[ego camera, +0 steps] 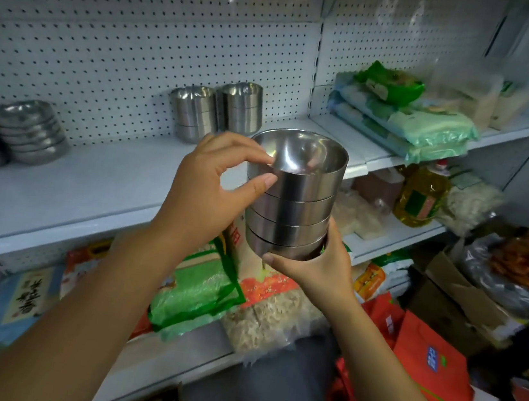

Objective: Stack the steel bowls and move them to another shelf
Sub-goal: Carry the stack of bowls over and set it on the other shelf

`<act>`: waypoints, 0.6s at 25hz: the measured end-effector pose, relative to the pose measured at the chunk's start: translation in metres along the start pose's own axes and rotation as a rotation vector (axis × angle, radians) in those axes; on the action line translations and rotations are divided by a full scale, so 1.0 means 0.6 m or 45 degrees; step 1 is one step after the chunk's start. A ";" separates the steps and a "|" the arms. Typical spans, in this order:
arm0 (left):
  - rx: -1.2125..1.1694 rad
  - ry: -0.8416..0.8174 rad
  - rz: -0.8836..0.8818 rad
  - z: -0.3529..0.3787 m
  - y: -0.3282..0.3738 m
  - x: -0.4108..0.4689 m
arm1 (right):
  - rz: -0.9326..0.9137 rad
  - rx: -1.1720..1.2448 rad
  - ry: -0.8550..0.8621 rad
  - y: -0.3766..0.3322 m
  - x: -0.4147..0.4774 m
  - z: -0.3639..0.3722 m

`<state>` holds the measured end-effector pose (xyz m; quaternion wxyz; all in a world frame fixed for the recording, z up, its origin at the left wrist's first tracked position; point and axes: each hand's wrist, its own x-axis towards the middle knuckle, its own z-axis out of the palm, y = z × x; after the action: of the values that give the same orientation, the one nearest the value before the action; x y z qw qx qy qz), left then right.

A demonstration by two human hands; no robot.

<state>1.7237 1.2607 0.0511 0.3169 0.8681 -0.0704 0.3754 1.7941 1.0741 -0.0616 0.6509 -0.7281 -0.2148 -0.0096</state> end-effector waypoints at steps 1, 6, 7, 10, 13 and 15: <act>-0.006 0.009 0.002 0.011 -0.014 0.018 | -0.003 -0.018 0.001 0.007 0.027 -0.001; -0.041 0.008 -0.013 0.056 -0.087 0.098 | 0.017 -0.063 -0.001 0.046 0.138 0.005; -0.030 -0.004 -0.002 0.064 -0.106 0.116 | 0.023 -0.069 0.004 0.055 0.159 0.009; 0.013 -0.038 0.034 0.087 -0.155 0.167 | 0.041 -0.090 0.032 0.079 0.223 0.017; 0.084 -0.047 0.116 0.108 -0.209 0.225 | 0.019 -0.091 0.064 0.093 0.294 0.026; 0.131 -0.067 0.180 0.120 -0.244 0.271 | 0.023 -0.061 0.096 0.099 0.343 0.036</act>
<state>1.9351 1.3517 0.0543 0.2426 0.8857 -0.1206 0.3771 1.9948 1.1527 -0.0607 0.6408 -0.7446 -0.1834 -0.0363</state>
